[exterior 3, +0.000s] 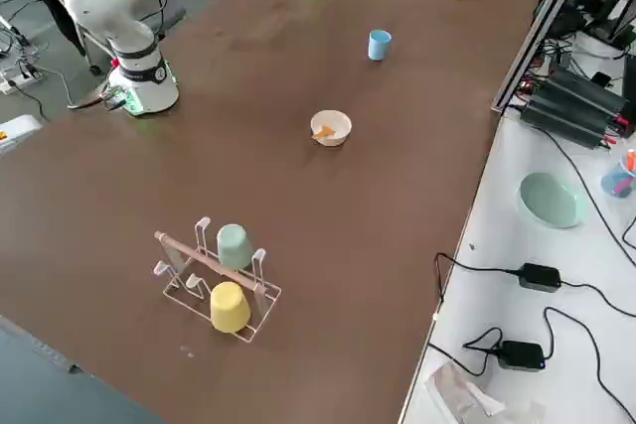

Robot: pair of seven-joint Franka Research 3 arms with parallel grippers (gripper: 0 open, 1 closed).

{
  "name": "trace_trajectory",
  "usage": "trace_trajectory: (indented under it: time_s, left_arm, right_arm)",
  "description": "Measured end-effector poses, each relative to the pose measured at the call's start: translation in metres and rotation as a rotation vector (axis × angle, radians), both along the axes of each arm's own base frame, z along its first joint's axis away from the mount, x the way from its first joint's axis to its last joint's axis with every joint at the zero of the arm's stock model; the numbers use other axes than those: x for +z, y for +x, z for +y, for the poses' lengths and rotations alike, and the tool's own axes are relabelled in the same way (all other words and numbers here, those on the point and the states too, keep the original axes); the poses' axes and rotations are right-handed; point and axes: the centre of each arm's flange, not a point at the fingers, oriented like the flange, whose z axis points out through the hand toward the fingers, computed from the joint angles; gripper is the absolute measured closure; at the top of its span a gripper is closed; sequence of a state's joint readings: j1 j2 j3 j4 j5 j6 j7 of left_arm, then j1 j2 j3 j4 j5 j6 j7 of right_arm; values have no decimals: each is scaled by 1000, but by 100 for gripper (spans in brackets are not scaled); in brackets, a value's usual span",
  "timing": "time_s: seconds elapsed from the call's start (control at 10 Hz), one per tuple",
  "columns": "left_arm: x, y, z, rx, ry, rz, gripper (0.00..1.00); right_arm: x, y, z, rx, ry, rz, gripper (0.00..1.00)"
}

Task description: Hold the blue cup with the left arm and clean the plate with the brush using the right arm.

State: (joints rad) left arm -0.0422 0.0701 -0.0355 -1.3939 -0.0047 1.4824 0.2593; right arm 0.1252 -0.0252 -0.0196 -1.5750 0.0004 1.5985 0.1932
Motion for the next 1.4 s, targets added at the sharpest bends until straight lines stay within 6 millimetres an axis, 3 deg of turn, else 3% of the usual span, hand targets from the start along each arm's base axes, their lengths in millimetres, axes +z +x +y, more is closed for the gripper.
trace_trajectory:
  time_s: [0.1,0.3,0.5,0.7,0.9,1.2,1.4]
  left_arm:
    - [0,0,-4,-60,-40,2,0]
    - [-1,2,15,-99,-116,0,0]
    - [-12,8,33,-163,-166,8,0]
    - [-24,15,35,-255,-209,13,0]
    - [-27,18,58,-323,-289,-15,0]
    - [-61,35,90,-441,-440,-46,0]
    - [-100,47,103,-551,-549,-63,0]
  right_arm:
    - [-7,1,-5,74,0,14,0]
    - [-34,6,-29,200,116,39,0]
    - [-74,12,-62,232,274,60,0]
    - [-117,22,-92,211,413,73,0]
    - [-169,32,-118,174,501,89,0]
    - [-240,42,-153,173,629,87,0]
    - [-290,43,-175,96,714,69,0]
